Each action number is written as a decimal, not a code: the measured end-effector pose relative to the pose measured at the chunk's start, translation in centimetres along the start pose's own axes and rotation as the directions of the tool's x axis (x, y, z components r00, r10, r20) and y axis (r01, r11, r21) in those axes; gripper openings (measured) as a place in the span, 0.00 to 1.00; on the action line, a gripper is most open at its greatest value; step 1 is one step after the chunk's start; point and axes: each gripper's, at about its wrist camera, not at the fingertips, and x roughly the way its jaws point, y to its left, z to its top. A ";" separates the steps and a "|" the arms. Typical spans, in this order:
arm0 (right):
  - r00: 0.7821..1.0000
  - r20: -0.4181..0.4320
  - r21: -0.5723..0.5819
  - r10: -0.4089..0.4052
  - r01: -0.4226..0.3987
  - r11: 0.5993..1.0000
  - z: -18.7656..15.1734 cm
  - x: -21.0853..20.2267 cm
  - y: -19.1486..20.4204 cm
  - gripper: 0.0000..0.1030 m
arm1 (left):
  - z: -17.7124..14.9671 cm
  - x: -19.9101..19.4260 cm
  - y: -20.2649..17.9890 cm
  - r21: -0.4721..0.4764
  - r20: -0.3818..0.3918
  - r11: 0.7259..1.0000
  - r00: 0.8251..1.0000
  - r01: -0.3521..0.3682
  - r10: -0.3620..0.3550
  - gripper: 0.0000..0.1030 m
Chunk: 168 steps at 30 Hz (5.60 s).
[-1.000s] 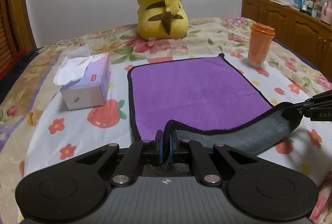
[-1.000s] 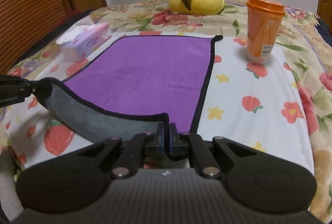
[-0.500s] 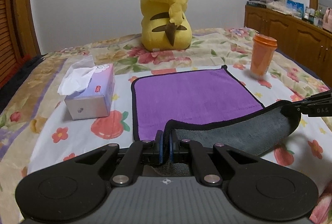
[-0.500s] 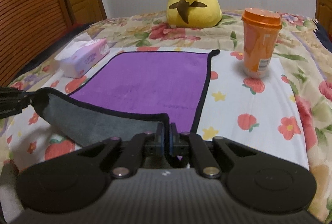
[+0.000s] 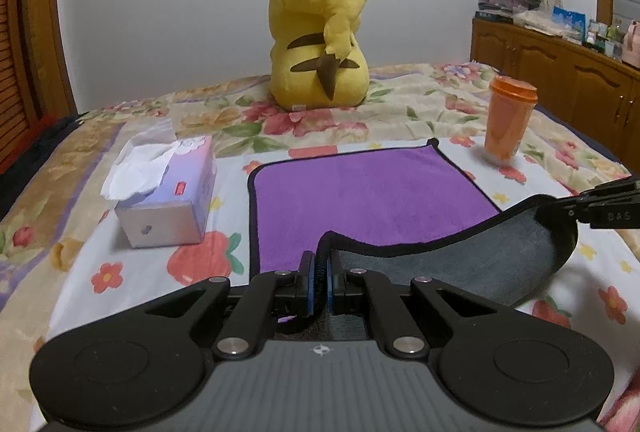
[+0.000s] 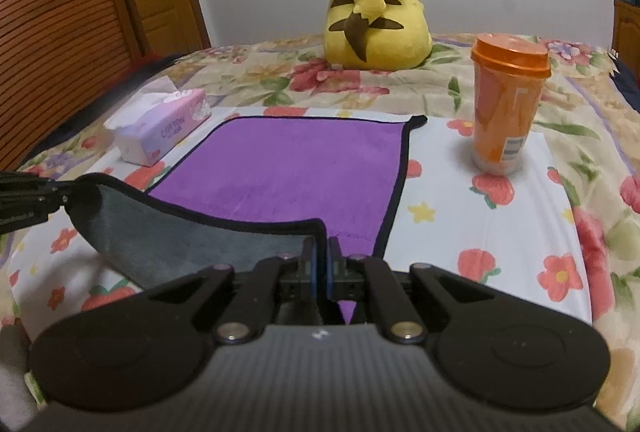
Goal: Fold towel
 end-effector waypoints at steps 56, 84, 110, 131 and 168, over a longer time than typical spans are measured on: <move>0.996 0.068 -0.097 -0.065 0.071 0.993 1.2 5.0 -1.4 0.05 | 2.2 6.5 2.1 0.003 0.067 0.999 0.997 -0.040 0.040 0.08; 0.973 0.199 -0.233 -0.117 0.163 0.959 8.2 8.4 -2.3 0.04 | 8.6 10.9 3.7 0.027 0.157 0.996 0.985 -0.083 0.077 0.08; 0.976 0.130 -0.170 -0.177 0.197 0.965 8.0 16.4 -4.4 0.05 | 7.5 19.3 5.0 0.003 0.080 0.992 0.989 -0.128 0.127 0.12; 0.983 0.119 -0.135 -0.138 0.154 0.979 6.2 12.9 -3.4 0.46 | 4.7 16.9 3.7 0.051 0.028 0.993 0.994 -0.104 0.102 0.34; 0.989 0.061 -0.074 -0.135 0.139 0.987 2.3 4.0 1.0 0.62 | 2.7 6.9 -0.1 0.055 -0.036 0.995 0.996 -0.084 0.086 0.68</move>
